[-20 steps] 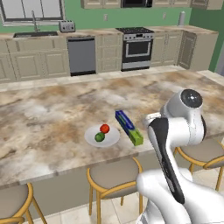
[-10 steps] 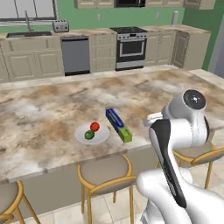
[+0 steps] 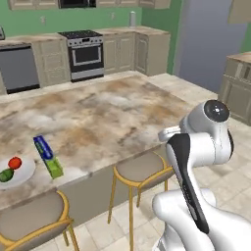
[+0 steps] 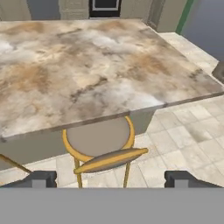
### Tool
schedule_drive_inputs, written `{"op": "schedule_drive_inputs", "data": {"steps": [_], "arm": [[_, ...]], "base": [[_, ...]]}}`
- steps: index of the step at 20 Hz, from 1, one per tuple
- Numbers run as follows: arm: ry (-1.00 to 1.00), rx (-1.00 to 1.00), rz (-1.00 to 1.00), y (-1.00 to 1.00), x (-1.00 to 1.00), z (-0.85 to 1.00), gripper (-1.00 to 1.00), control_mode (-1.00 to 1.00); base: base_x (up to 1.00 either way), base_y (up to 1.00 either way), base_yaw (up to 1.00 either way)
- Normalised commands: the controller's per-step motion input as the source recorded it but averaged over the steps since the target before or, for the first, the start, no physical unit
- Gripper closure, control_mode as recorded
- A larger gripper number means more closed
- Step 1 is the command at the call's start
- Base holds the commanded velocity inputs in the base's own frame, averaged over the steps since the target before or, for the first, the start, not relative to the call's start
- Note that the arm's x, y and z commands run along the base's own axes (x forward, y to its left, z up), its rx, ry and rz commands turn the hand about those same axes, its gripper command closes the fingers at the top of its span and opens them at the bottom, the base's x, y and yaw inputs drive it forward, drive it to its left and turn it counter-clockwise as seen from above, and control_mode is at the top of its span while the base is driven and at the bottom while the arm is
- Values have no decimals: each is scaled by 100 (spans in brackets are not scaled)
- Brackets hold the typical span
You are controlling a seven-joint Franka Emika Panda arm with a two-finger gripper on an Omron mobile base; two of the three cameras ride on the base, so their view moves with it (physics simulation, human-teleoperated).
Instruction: Retrieve the tupperware and aluminum foil from the cabinet and place them on the dining counter near the plate with tomato and avocado to prepare for storing leftovers.
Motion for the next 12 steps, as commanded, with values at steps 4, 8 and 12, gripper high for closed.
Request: {"op": "schedule_drive_inputs", "data": {"steps": [4, 8, 12], "arm": [[0, 0, 0, 0, 0, 0, -100, 100], [0, 0, 0, 0, 0, 0, -100, 100], [0, 0, 0, 0, 0, 0, -100, 100]], "base": [[36, -100, -54], [55, -98, -53], [62, -87, -53]]}}
